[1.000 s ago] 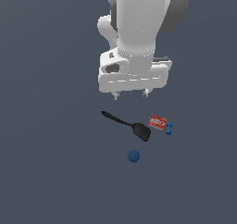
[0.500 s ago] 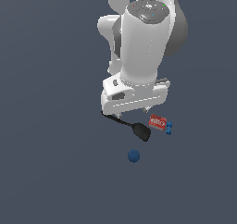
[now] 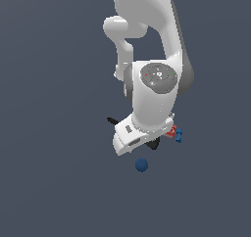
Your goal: Pick up a designated object from a clutter of objects.
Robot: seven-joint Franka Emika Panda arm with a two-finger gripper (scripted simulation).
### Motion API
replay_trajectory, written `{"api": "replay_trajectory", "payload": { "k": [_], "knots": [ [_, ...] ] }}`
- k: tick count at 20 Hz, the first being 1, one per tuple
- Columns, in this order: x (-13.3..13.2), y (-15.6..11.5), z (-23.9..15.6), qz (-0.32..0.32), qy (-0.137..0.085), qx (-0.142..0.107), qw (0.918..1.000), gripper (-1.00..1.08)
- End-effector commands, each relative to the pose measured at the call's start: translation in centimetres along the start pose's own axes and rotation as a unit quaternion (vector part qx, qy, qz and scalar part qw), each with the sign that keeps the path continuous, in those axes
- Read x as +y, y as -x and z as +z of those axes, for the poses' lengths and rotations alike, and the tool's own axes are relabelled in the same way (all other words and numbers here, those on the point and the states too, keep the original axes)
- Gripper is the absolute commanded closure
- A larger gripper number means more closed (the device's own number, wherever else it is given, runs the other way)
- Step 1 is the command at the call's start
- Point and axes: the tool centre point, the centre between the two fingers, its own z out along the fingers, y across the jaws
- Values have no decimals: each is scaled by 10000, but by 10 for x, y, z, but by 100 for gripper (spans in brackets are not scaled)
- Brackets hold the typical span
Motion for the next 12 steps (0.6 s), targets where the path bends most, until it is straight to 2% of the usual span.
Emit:
{"api": "replay_trajectory", "payload": {
  "k": [1, 12],
  "knots": [
    [1, -9, 23, -266, -6, -6, 9996, -92],
    [3, -29, 89, -970, -44, -21, 9953, -92]
  ]
}}
